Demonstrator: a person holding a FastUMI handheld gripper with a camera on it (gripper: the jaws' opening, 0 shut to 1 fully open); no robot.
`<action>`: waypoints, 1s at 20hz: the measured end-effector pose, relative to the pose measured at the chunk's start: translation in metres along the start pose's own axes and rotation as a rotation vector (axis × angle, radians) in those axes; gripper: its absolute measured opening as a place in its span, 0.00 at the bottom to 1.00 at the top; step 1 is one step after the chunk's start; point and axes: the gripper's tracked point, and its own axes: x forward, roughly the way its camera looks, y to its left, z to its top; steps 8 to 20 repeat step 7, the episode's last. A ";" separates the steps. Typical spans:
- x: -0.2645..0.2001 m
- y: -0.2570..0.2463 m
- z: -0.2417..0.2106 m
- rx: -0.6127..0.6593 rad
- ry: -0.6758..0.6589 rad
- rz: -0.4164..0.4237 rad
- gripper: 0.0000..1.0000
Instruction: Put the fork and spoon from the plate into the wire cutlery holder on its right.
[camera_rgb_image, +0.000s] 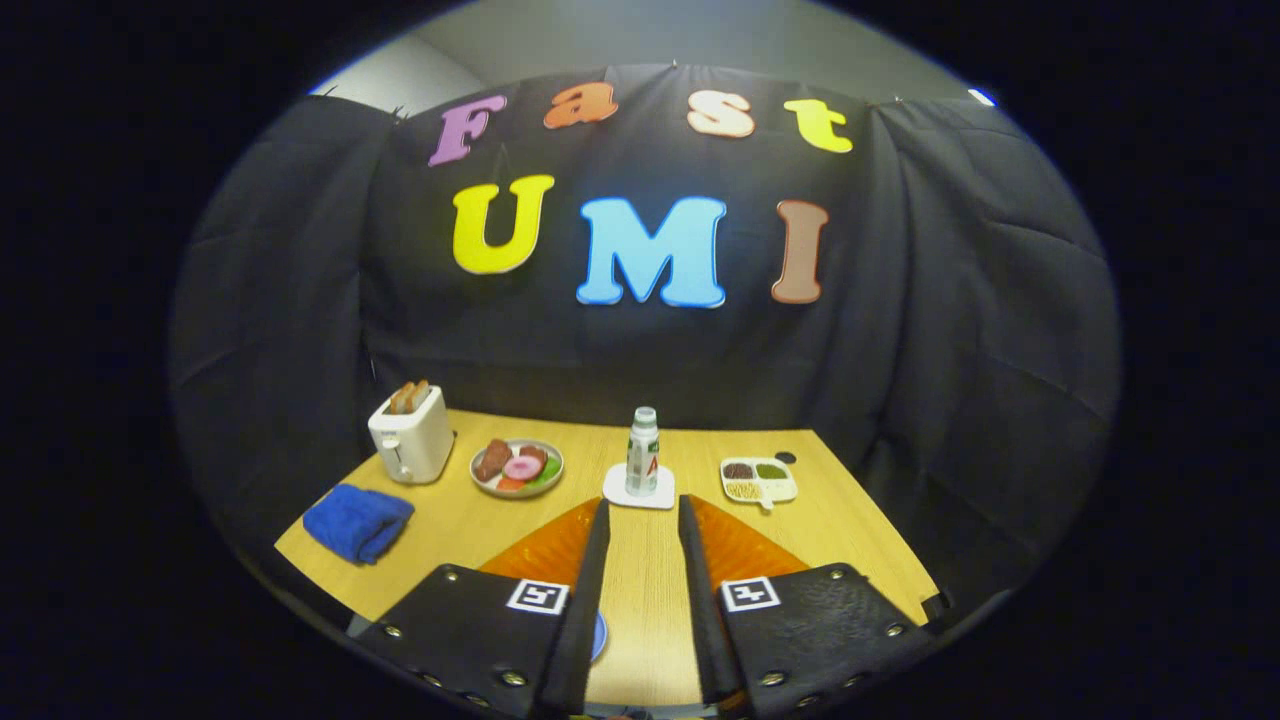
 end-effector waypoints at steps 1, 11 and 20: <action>-0.003 0.001 0.003 -0.023 -0.030 -0.003 0.53; -0.005 0.024 0.025 -0.034 -0.168 0.008 1.00; -0.005 0.024 0.025 -0.034 -0.168 0.008 1.00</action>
